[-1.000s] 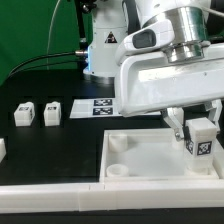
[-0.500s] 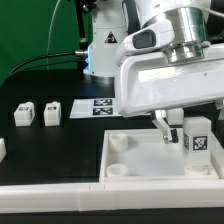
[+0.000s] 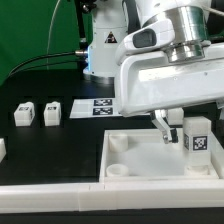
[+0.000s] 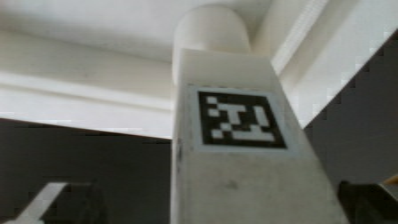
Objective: Assemble one leg
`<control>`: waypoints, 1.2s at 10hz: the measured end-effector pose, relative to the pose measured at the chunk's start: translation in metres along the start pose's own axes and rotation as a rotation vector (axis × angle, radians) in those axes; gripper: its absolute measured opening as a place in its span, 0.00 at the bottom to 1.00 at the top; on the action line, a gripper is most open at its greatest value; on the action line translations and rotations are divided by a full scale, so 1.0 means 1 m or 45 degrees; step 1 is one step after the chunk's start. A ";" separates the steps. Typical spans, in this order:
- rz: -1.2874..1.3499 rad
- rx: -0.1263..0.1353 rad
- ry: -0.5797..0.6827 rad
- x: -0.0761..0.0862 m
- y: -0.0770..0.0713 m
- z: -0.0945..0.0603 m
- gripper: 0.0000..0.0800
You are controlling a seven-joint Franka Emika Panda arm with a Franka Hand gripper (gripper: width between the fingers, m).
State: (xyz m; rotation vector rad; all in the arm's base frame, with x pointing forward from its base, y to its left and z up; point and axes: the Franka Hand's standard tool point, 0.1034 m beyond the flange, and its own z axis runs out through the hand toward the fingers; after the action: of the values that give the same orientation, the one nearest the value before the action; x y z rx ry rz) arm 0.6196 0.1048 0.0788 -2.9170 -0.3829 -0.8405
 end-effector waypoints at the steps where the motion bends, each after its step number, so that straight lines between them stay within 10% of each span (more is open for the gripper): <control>1: 0.001 0.002 -0.015 -0.001 0.001 0.000 0.81; 9: 0.037 0.161 -0.656 0.006 -0.013 -0.005 0.81; 12: 0.118 0.137 -0.612 0.015 -0.001 -0.003 0.81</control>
Offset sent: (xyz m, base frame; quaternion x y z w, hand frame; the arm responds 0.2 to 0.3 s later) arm -0.0031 -0.0030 -0.0005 -0.0025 0.0009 0.0002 1.0000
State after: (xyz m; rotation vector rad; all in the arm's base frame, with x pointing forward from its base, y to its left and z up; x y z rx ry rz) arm 0.6300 0.1085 0.0896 -2.9778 -0.3057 -0.0927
